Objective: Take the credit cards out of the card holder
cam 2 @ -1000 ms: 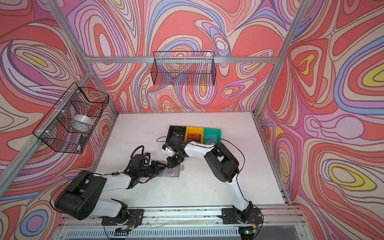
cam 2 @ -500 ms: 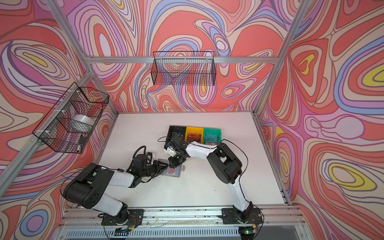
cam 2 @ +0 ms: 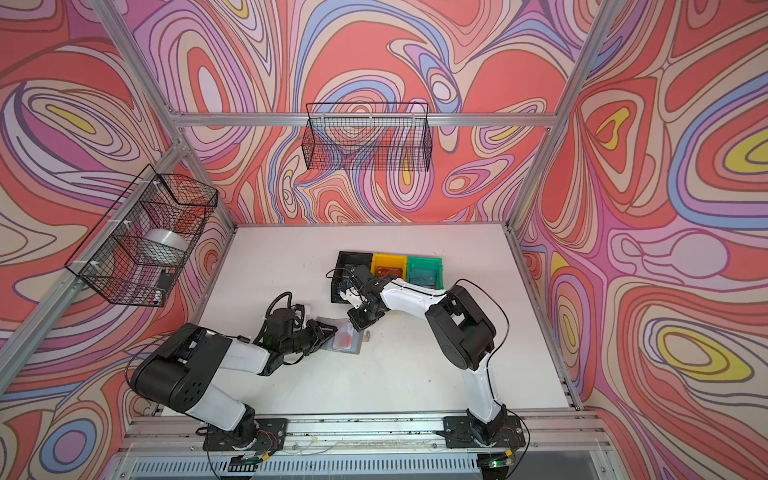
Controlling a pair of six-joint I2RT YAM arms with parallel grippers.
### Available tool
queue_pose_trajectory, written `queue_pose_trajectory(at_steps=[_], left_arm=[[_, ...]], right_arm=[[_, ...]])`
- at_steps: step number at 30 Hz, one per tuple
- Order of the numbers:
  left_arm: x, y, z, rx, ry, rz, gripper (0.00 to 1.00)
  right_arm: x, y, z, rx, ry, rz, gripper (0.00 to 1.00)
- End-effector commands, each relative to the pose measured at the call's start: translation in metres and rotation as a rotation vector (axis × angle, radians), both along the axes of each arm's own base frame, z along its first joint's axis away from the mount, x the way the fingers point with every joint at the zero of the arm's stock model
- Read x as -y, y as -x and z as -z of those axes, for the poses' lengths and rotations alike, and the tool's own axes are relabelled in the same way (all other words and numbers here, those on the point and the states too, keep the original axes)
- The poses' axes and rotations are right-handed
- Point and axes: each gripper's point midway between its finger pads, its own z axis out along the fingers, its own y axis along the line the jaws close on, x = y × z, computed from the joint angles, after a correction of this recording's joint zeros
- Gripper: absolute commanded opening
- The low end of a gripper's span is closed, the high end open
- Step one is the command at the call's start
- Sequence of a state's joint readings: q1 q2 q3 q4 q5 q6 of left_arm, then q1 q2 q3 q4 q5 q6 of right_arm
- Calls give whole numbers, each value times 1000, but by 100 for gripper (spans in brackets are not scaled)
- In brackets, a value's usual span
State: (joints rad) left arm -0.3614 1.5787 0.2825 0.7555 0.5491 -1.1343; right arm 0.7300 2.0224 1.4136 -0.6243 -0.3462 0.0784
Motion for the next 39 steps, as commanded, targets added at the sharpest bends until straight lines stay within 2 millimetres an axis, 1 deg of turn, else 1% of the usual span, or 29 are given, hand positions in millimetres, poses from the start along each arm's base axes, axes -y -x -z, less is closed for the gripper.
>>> queue_pose_trajectory(at_steps=[1,9,17,22,26,31,35,39], left_arm=[[-6,10,19,-63,-36,-21,26],[-6,10,21,-65,-37,-22,26],[-4,9,19,-61,-24,-17,26],[-2,9,15,-51,-8,-13,26],[-3,8,3,-35,-15,-7,27],[-15,15,-7,-39,-132,12,29],[-35,24,-16,-40,-238,-3,33],[-43,29,-24,-31,-235,-16,34]], right_arm=[[0,6,13,-30,5,-10,7],[-8,5,21,-55,-22,-14,6],[-10,6,39,-83,17,-9,6],[-10,6,39,-85,28,-13,7],[-12,4,33,-73,19,-16,7],[-13,5,33,-80,20,-22,6],[-13,7,34,-84,22,-22,6],[-15,9,34,-85,18,-27,7]])
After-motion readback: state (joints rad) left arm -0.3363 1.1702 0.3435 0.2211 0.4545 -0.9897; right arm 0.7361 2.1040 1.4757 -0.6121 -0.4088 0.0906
